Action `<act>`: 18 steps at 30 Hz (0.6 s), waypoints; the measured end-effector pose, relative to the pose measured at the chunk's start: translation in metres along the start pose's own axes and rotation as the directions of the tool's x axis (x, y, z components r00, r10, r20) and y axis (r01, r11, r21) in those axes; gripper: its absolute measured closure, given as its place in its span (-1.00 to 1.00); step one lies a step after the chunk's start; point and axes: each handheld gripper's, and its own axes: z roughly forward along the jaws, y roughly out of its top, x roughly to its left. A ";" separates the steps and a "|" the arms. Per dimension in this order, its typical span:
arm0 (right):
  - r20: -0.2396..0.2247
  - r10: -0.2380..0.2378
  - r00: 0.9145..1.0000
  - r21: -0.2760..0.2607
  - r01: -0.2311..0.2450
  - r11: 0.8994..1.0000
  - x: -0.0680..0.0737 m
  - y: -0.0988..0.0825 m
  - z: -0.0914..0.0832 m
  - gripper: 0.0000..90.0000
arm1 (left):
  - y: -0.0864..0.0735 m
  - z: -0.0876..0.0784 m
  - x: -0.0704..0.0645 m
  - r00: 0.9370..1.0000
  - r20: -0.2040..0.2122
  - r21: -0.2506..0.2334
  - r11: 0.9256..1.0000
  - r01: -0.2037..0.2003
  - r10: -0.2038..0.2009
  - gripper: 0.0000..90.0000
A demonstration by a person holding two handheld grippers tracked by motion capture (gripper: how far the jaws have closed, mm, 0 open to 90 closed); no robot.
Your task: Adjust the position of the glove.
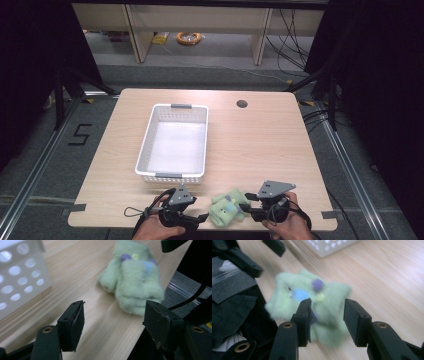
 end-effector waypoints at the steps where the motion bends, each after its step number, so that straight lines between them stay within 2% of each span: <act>1: -0.001 0.013 1.000 0.000 -0.013 1.000 -0.001 -0.002 -0.001 0.32 | 0.002 0.001 -0.001 1.000 0.010 0.008 1.000 -0.015 0.015 -0.21; 4: 0.020 0.043 0.999 0.018 -0.043 0.999 -0.004 -0.008 -0.001 0.35 | 0.006 0.008 -0.007 0.999 0.048 0.014 1.000 -0.023 0.023 -0.11; 6: 0.006 0.061 0.998 0.028 -0.061 0.998 -0.004 -0.008 0.002 0.39 | 0.009 0.012 -0.010 0.998 0.052 0.025 0.999 -0.036 0.035 -0.04; 7: 0.004 0.048 0.999 0.030 -0.048 0.998 -0.005 -0.007 0.004 0.41 | 0.009 0.014 -0.011 0.998 0.050 0.029 0.999 -0.042 0.041 -0.01; 8: 0.003 0.037 0.999 0.027 -0.037 0.999 -0.005 -0.007 0.005 0.42 | 0.010 0.017 -0.011 0.996 0.055 0.036 0.997 -0.070 0.068 0.00; 9: -0.001 0.030 1.000 0.032 -0.030 0.999 -0.004 -0.005 0.007 0.43 | 0.010 0.019 -0.011 0.996 0.053 0.053 0.996 -0.069 0.066 0.01; 10: -0.005 0.024 1.000 0.036 -0.024 0.999 -0.003 -0.004 0.010 0.44 | 0.011 0.024 -0.011 0.996 0.054 0.045 0.996 -0.073 0.070 0.02; 11: -0.006 0.012 1.000 0.041 -0.012 0.999 -0.003 -0.003 0.013 0.45 | 0.011 0.026 -0.009 0.996 0.044 0.069 0.995 -0.075 0.072 0.04; 12: -0.013 0.007 1.000 0.046 -0.006 0.999 -0.003 -0.002 0.015 0.48 | 0.010 0.028 -0.009 0.997 0.050 0.065 0.996 -0.064 0.061 0.06; 13: -0.011 0.005 1.000 0.044 -0.005 0.999 -0.002 -0.002 0.018 0.48 | 0.010 0.030 -0.007 0.995 0.056 0.075 0.993 -0.087 0.082 0.07; 14: -0.010 -0.004 1.000 0.056 0.005 0.998 -0.002 -0.001 0.020 0.49 | 0.010 0.032 -0.006 0.995 0.060 0.074 0.993 -0.087 0.082 0.11; 15: -0.011 -0.008 1.000 0.066 0.009 0.998 -0.001 0.000 0.023 0.52 | 0.009 0.033 -0.006 0.996 0.076 0.078 0.995 -0.057 0.051 0.19; 17: 0.008 -0.024 1.000 0.053 0.023 0.998 -0.003 0.000 0.027 0.76 | 0.010 0.032 -0.005 0.995 0.074 0.066 0.995 -0.072 0.067 0.37; 18: 0.003 -0.038 0.999 0.052 0.038 0.998 -0.003 0.001 0.025 0.86 | 0.011 0.030 -0.005 0.995 0.056 0.075 0.993 -0.089 0.085 0.48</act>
